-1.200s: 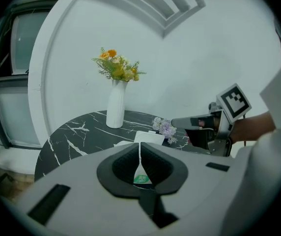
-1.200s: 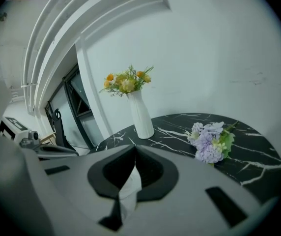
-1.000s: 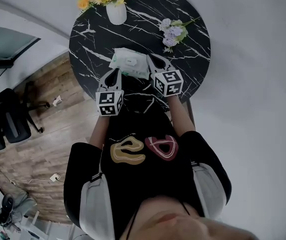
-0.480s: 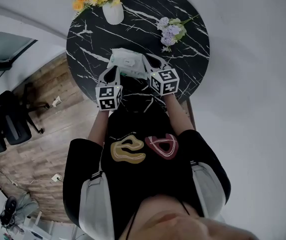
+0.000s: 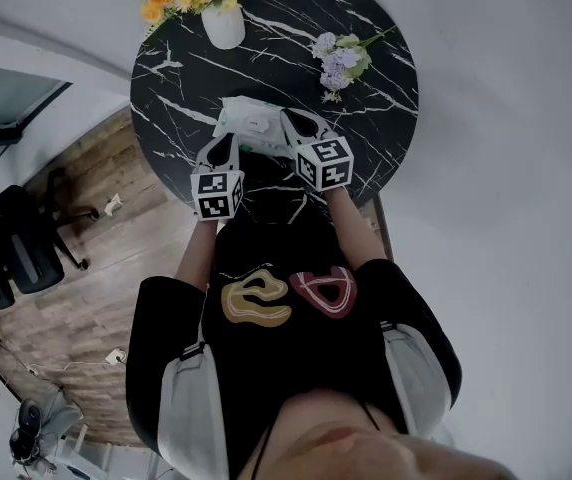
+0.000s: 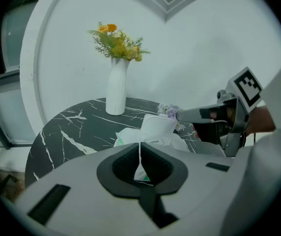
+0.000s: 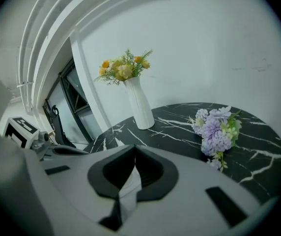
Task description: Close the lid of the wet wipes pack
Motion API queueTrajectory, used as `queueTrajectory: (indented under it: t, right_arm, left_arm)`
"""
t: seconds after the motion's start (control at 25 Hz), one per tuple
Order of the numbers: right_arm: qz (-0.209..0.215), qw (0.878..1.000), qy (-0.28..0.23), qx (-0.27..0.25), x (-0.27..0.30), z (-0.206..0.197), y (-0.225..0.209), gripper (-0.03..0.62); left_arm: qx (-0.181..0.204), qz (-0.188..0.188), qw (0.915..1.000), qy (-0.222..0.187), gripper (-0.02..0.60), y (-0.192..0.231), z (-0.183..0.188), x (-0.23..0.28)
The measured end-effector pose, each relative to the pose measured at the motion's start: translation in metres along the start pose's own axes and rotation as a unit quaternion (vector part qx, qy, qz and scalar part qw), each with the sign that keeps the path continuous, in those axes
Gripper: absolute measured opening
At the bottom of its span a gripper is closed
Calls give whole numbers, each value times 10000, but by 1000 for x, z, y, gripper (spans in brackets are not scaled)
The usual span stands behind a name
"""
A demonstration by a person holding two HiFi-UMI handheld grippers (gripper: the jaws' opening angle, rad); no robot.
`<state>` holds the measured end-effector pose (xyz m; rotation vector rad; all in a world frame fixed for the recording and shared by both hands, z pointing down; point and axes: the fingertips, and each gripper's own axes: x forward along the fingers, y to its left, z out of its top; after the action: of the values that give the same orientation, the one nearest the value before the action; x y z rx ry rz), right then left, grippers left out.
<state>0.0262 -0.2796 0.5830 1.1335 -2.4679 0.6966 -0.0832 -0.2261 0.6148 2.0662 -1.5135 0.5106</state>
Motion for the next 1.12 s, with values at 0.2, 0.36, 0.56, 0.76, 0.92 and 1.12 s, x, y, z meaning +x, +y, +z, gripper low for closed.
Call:
queueTrajectory:
  t: [0.2, 0.36, 0.56, 0.76, 0.92, 1.12]
  right_arm:
    - [-7, 10000, -6, 6, 0, 0, 0, 12]
    - [9, 10000, 8, -16, -2, -1, 2, 12]
    - [12, 10000, 46, -64, -3, -2, 4, 12]
    - [3, 10000, 55, -71, -2, -4, 6, 12]
    - [15, 10000, 58, -58, -4, -6, 7, 12]
    - [-3, 10000, 53, -74, -5, -7, 9, 12]
  left_arm:
    - [-19, -18, 10000, 18, 23, 0, -1, 2]
    - [-28, -35, 10000, 44, 23, 1, -2, 4]
    - [-59, -65, 9999, 82, 23, 1, -3, 6]
    - [-83, -72, 9999, 106, 23, 2, -7, 7]
    - [-93, -85, 9999, 115, 23, 1, -7, 8]
    - [-105, -105, 9998, 128, 23, 1, -8, 10]
